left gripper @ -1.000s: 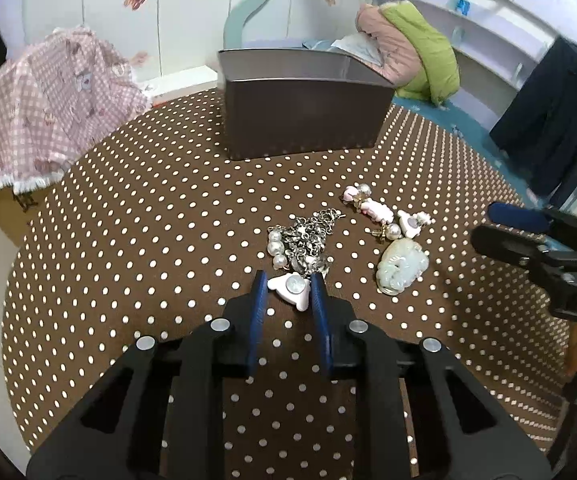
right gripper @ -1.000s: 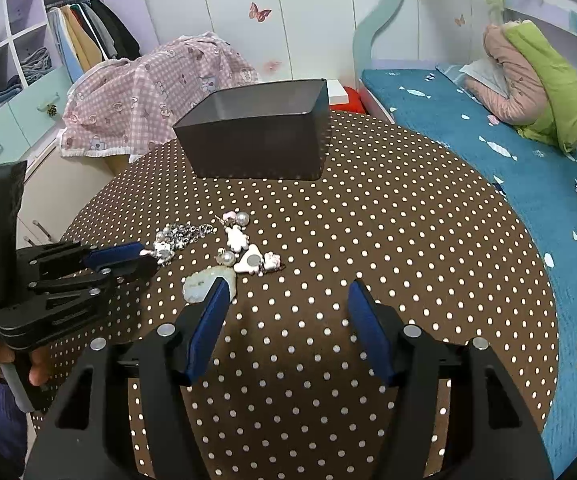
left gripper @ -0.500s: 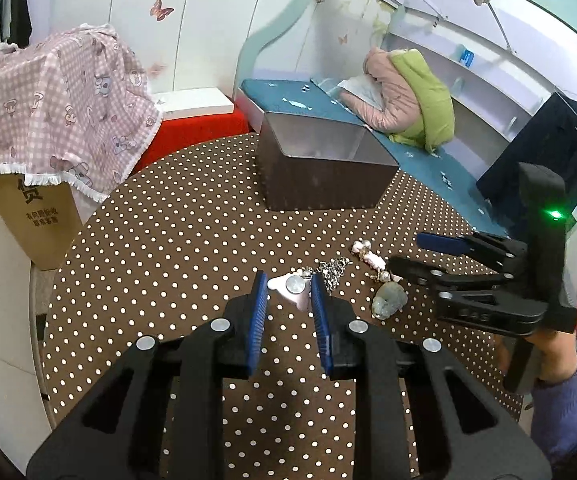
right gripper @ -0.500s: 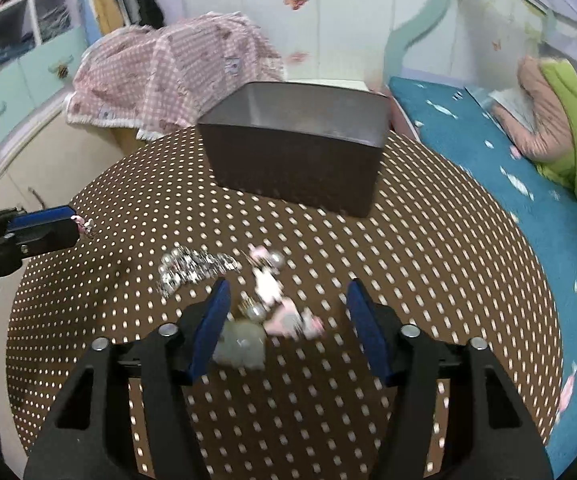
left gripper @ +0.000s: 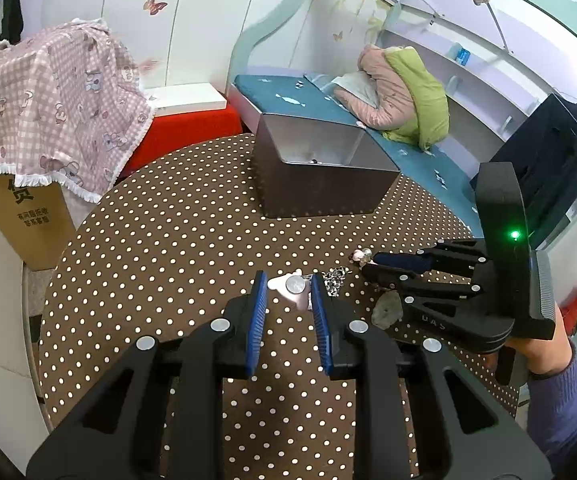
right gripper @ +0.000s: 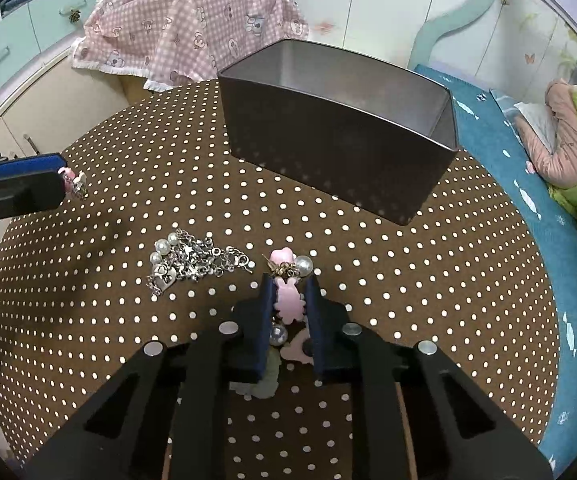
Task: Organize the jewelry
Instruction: 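Carry the heart pendant and pink charm into the box and open both tools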
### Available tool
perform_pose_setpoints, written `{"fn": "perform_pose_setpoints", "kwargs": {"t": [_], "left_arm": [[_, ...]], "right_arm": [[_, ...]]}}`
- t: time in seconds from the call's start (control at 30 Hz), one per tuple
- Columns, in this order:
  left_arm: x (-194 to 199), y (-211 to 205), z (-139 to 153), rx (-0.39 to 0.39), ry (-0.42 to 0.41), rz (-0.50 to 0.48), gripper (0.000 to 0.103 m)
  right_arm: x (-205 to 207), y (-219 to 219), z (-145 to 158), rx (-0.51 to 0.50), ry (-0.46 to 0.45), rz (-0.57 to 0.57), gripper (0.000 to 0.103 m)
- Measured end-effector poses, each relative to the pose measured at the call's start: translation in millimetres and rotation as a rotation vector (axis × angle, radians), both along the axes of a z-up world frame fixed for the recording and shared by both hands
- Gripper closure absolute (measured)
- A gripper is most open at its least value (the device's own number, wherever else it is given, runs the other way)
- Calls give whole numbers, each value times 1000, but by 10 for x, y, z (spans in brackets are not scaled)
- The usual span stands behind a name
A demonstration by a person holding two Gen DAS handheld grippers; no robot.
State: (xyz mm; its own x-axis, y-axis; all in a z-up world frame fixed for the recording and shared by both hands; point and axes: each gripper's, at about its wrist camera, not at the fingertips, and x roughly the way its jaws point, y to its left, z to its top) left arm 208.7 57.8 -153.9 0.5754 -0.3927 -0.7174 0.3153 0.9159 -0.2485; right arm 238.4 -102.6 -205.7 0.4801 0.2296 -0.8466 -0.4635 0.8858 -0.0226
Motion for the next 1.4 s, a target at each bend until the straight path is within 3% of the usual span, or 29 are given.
{"fn": "perform_pose_setpoints", "kwargs": {"t": [0.53,0.63,0.73,0.97,1.17,1.23,1.4], "left_arm": [[275,-352,326,-76,-2,-117,80],[388,-461,395,-81,-1,-143,80],[577,-575,488,-107,18,-173,80],[1073,-663,641,-137,52,-159,80],[1482,-785,510,-67,111,-95,80],[1583,-874,415,-11,126,-81,80],[1718,-977,174,39,162,-76,80]], "right_arm": [[-167,-455,697,309,0,-10,88],[-129,-444,791,272,-50,-28,88],[-31,-482,887,297,-66,-40,88],[308,-486,1119,307,-125,-70,88],[580,-405,1074,276,-138,-97,88],[668,-370,988,272,-117,-101,88],[825,-329,800,245,-74,-109,88]]}}
